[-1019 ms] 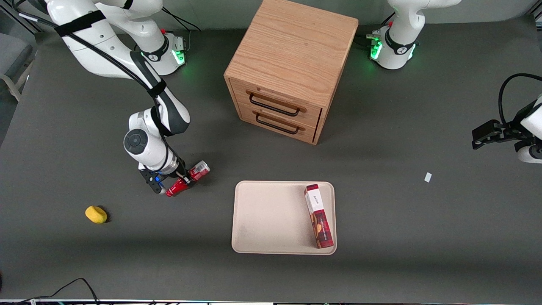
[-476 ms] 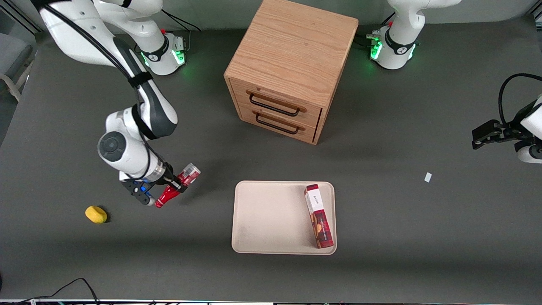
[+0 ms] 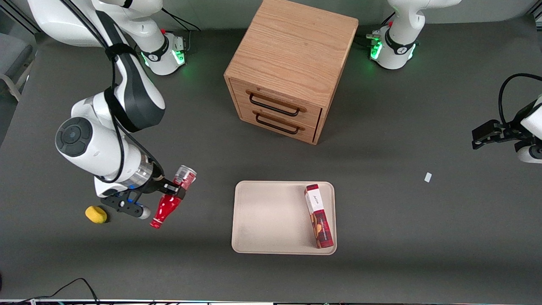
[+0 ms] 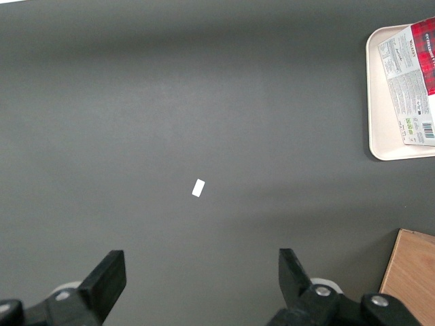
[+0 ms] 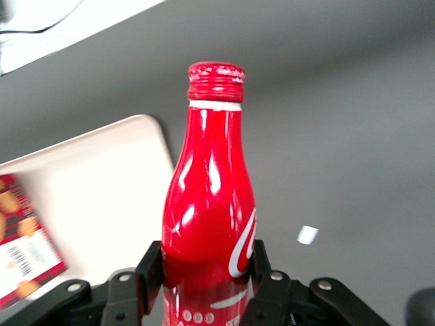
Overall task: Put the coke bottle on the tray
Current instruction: 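Lift the bottle and carry it over the cream tray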
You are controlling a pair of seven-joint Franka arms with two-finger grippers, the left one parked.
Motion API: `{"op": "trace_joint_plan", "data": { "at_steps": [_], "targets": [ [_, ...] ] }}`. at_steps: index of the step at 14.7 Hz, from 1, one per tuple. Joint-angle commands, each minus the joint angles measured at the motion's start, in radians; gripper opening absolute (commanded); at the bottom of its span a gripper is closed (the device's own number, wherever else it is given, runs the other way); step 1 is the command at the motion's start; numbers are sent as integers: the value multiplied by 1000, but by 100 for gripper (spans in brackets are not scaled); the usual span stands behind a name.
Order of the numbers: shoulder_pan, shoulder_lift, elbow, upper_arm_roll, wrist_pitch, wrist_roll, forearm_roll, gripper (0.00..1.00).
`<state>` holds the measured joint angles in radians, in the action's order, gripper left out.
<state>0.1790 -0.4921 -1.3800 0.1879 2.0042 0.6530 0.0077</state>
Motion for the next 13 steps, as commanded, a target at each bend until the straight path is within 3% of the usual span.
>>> {"op": "trace_joint_plan", "data": {
  "at_steps": [1,4,13],
  "targets": [
    [69,-159,211,18,-16,-131,-41,0],
    [106,-281,311,19,58,-295,-46,0],
    [163,-462,302,18,260,-250,-38,0]
  ]
}}
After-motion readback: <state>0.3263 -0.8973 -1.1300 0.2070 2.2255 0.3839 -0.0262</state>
